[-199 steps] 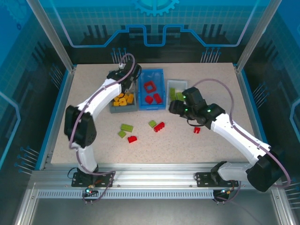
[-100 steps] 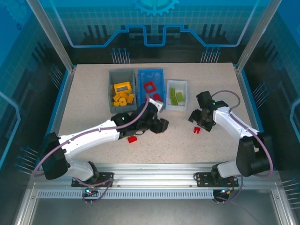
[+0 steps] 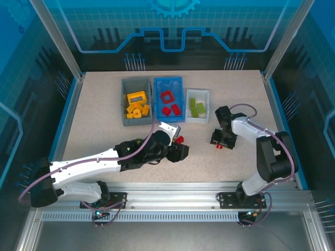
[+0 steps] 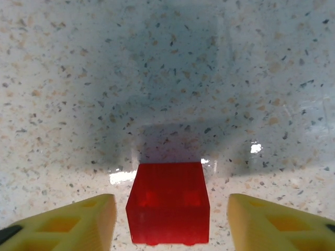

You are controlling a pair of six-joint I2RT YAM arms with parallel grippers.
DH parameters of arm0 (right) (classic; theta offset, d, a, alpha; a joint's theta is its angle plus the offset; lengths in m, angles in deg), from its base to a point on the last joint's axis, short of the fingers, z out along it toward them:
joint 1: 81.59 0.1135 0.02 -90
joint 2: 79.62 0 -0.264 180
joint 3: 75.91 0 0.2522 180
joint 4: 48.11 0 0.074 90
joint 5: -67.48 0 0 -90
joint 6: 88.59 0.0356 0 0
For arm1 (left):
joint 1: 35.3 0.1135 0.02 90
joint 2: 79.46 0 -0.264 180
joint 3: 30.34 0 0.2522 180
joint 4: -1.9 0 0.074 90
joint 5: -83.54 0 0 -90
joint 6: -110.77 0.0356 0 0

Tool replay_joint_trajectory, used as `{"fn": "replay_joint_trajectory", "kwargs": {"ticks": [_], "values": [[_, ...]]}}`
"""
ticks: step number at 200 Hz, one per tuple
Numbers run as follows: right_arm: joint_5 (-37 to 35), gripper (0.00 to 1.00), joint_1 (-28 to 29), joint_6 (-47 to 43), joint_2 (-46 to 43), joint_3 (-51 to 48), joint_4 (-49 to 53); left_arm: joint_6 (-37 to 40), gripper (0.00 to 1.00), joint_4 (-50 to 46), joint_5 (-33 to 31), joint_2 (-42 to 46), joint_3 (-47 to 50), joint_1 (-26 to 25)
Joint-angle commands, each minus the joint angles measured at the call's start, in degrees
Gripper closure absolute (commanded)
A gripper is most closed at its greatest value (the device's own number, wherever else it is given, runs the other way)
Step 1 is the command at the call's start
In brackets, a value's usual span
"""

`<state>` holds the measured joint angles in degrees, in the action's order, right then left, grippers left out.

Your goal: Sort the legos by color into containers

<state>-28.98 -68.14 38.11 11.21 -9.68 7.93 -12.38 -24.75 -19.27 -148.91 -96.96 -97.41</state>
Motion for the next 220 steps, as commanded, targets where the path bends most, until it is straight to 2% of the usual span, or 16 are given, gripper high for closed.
{"fn": "replay_joint_trajectory", "kwargs": {"ticks": [1,46,58,79,92,119,154,182,220], "values": [[-0.2,0.48,-0.7,-0.5,0.8,-0.8,-0.5,-0.6,0.36,0.7,-2.1,1.4,-0.1,-0.2],[-3.7,0.67,1.6,-0.6,-1.7,-0.1,0.3,-0.1,0.38,-1.6,-4.9,3.3,-1.1,-0.1],[-6.3,0.68,5.5,-0.3,-4.3,1.2,1.8,-0.1,0.38,-5.0,-8.4,4.5,-2.5,-0.2],[-9.2,0.69,14.0,0.7,-7.6,6.5,3.9,-1.3,0.38,-14.5,-17.9,6.5,-6.7,0.4],[-9.0,0.69,19.1,1.0,-7.1,11.8,3.6,-2.3,0.38,-21.0,-20.1,6.8,-9.9,2.7],[-7.1,0.69,26.1,-0.2,0.4,24.3,0.9,-3.9,0.38,-29.3,-15.4,6.3,-15.1,11.9],[-2.5,0.69,26.2,-2.6,15.5,40.8,-1.2,-4.0,0.38,-33.8,-7.9,5.2,-18.9,22.8],[2.3,0.70,24.6,-3.9,26.9,52.2,-0.4,-3.7,0.38,-33.7,-5.9,5.7,-19.4,26.1],[6.2,0.68,23.3,-5.0,36.8,61.7,1.5,-3.5,0.38,-33.5,-4.8,6.1,-18.6,26.7]]}}
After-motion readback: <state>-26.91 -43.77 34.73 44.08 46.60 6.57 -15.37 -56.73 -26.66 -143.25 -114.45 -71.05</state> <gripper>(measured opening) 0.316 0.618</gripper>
